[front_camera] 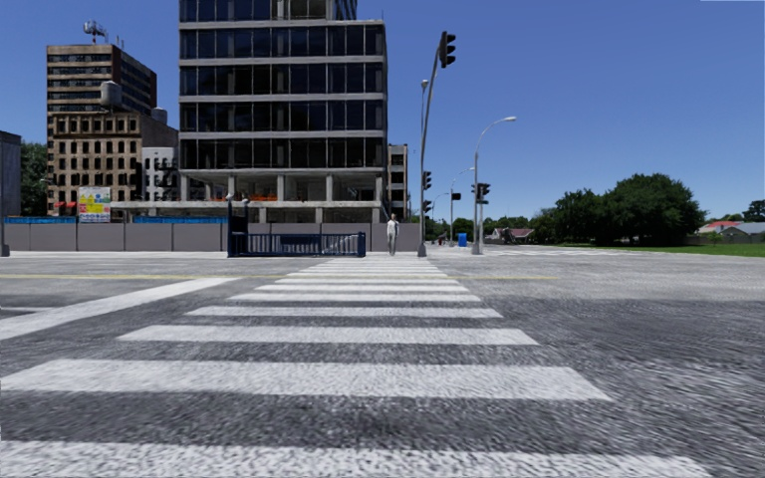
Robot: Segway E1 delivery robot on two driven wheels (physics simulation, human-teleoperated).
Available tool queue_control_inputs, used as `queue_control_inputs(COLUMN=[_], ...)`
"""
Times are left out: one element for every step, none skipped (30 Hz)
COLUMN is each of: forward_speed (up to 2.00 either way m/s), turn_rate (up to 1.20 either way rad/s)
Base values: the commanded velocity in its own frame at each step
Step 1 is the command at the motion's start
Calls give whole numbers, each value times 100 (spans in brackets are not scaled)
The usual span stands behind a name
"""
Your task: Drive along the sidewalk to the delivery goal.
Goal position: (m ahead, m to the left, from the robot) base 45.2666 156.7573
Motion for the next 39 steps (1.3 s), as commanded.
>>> queue_control_inputs(forward_speed=[139, 139, 138, 138, 138, 138, 138, 138, 138, 138, 138, 138, 138, 138, 138, 138, 138, 138, 138, 138, 138, 138, 138, 138, 138, 138, 138, 138, 138, 138, 138, 138, 138, 138, 138, 138, 138, 138, 138], turn_rate=[0, 0, 0, 0, 0, 0, 0, 0, 0, 0, 0, 0, 0, 0, 0, 0, 0, 0, 0, 0, 0, 0, 0, 0, 0, 0, 0, 0, 0, 0, 0, 0, 0, 0, 0, 0, 0, 0, 0])
